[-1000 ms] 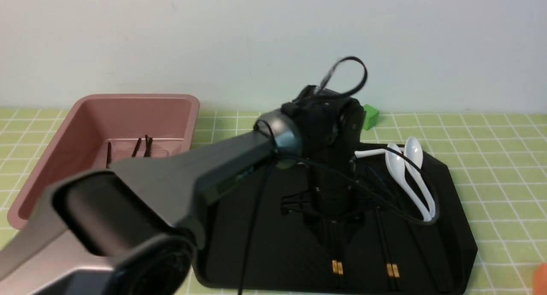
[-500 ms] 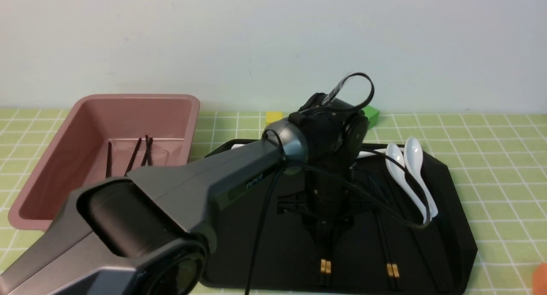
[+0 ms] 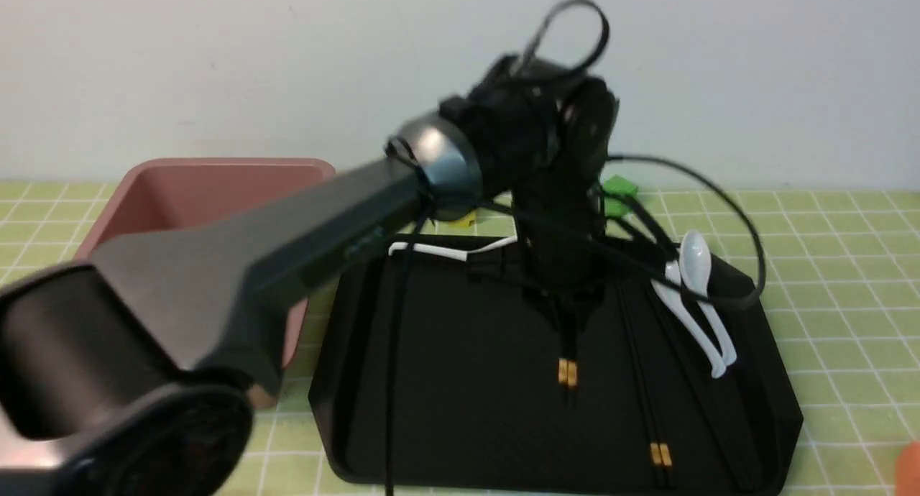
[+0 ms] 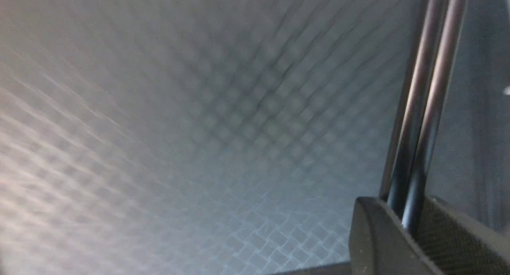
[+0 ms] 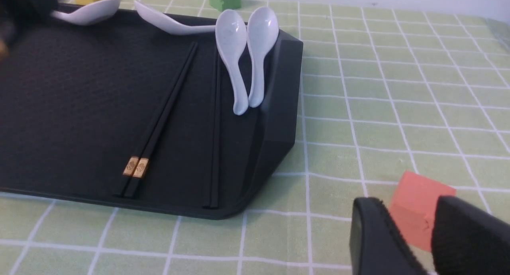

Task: On green tablecloth take chopsticks from black tray and put them in box.
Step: 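Place the chopsticks into the pink bin with the left gripper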

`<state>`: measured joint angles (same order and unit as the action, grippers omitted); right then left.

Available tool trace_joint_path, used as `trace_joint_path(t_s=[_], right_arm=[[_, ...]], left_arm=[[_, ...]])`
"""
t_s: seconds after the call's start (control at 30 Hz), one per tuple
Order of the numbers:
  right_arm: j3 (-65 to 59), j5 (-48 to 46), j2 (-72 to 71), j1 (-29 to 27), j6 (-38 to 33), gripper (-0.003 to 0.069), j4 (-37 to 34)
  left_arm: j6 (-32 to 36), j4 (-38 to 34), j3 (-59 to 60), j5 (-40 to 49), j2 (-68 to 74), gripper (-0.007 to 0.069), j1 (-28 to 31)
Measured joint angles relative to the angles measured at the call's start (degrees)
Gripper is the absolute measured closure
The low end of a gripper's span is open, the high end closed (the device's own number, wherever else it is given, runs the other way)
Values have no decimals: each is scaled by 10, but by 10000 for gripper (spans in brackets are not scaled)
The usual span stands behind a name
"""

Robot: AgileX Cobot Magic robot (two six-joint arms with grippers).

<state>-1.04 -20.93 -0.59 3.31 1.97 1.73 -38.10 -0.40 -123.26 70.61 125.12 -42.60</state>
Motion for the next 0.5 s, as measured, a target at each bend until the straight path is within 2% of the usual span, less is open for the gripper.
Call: trace_joint_path(t_s=[0.2,0.3,0.5], right_arm=[[0,0,0,0,0,419,0],[0,0,0,0,0,419,0],[0,0,0,0,0,419,0]], left_arm=[[40,61,9,4,-103,517,33],[58,70,69,6,-178,517,90],[61,74,189,10,-226,517,204]])
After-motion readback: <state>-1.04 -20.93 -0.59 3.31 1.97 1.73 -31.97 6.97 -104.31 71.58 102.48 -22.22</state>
